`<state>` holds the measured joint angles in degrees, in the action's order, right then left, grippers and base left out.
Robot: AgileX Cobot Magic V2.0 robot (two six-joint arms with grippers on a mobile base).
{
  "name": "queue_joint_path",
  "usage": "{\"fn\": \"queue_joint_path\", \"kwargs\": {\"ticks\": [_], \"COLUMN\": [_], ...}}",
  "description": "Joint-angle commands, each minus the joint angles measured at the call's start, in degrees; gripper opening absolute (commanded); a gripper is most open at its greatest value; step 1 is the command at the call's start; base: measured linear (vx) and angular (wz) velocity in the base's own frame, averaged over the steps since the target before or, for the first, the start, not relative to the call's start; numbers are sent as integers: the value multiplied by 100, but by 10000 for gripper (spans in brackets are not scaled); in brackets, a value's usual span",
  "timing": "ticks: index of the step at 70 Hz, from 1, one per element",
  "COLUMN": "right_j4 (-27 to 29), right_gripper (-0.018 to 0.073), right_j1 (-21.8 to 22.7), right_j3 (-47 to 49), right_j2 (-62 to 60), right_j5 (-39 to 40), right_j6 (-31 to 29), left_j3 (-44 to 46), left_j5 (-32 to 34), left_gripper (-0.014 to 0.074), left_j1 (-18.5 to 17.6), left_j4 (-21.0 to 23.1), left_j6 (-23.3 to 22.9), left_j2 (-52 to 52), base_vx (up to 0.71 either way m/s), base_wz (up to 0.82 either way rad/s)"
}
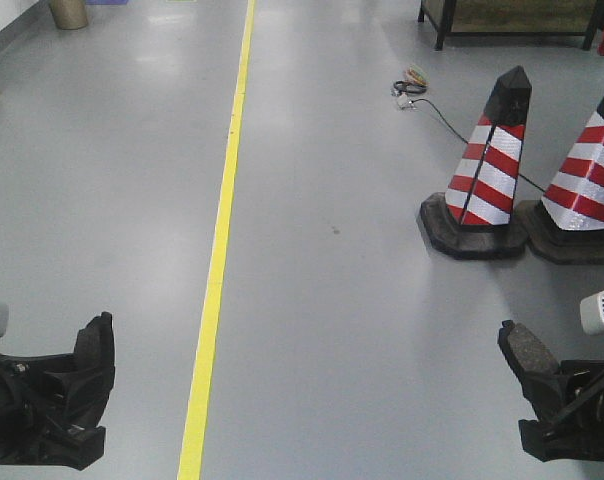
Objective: Move and align brake pads A on conveyor
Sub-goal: 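Drive past the red-and-white cones toward the black conveyor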
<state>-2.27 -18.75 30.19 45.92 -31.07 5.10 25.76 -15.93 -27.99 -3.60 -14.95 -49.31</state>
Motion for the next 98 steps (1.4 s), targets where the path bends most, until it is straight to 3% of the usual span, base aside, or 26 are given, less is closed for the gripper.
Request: {"fn": "queue_joint_path", "kwargs": {"ticks": [1,98], "right_j4": [-30,-30], "right_gripper": [38,38], "right_j1": [10,10], "right_j3": [178,178], "right_j2": [-41,-41], "right_j5": [421,421], "right_j6": [-46,-46], "left_j3": [169,169], "left_j5": [511,506], "left_gripper": [101,101], "left_j1": [-23,-23], "left_j4": [5,5], "left_j6": [-21,-21], "left_j2": [54,54], "base_vx": [54,49], "base_wz": [1,-5]}}
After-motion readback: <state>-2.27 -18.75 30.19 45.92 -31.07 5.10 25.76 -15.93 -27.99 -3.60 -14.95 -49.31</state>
